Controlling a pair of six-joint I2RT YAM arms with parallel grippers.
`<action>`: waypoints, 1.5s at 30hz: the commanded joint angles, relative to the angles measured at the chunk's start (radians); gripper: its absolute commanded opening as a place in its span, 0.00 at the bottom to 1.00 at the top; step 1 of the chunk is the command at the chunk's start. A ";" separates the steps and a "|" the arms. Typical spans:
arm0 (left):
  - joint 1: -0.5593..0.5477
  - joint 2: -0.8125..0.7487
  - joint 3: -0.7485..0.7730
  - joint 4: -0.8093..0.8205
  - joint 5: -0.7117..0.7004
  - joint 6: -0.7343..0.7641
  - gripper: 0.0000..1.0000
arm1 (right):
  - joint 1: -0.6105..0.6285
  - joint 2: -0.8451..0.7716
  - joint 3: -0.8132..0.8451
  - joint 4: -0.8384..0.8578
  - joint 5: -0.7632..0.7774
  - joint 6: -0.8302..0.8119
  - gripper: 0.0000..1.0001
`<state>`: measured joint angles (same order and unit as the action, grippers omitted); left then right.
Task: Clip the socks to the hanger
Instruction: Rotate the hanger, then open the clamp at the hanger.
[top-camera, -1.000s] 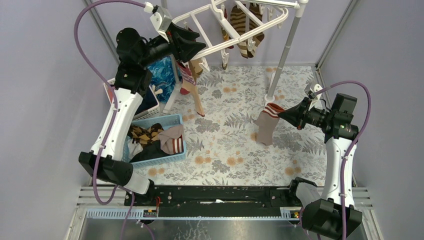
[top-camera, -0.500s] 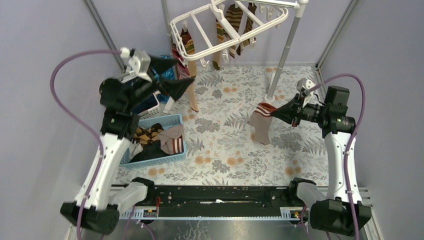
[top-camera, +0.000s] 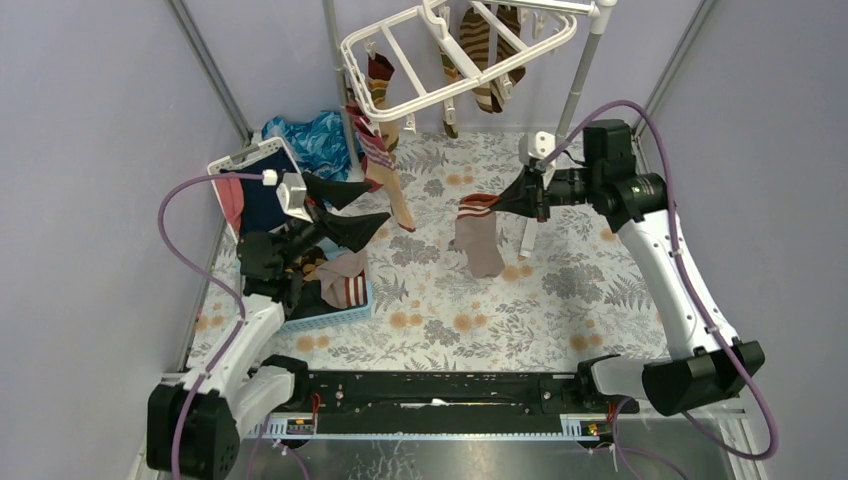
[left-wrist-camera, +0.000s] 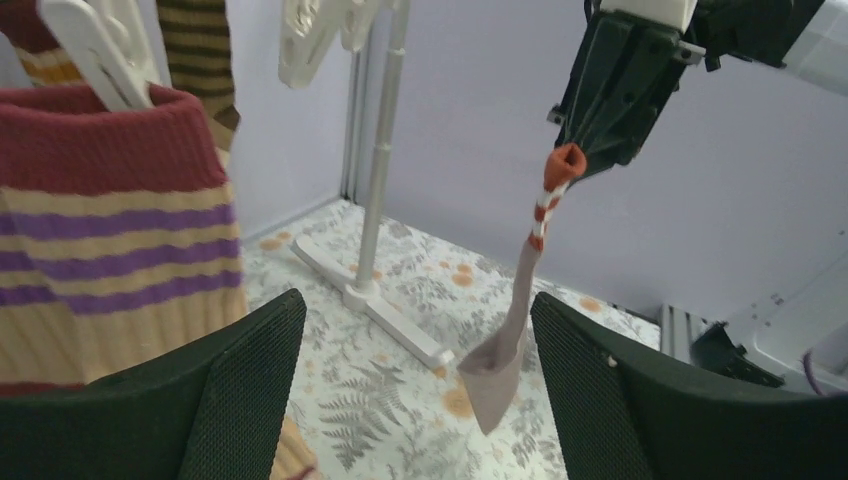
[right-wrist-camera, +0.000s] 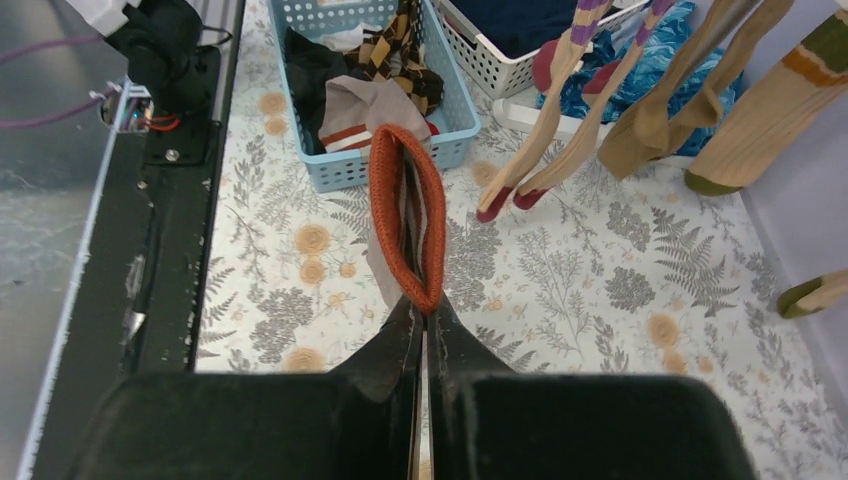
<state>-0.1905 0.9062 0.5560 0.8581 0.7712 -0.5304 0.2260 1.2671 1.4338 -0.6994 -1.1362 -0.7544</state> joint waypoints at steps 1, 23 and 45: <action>0.022 0.093 -0.019 0.493 -0.059 -0.120 0.86 | 0.062 0.073 0.064 0.031 0.059 -0.098 0.00; -0.161 0.472 0.071 0.728 -0.388 0.372 0.83 | 0.139 0.070 -0.055 0.216 0.126 -0.053 0.01; -0.096 0.684 0.371 0.722 -0.146 0.038 0.77 | 0.139 0.159 0.037 0.055 0.116 -0.118 0.00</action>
<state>-0.2955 1.5719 0.8936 1.4990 0.6224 -0.4088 0.3599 1.4197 1.4143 -0.6144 -1.0061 -0.8513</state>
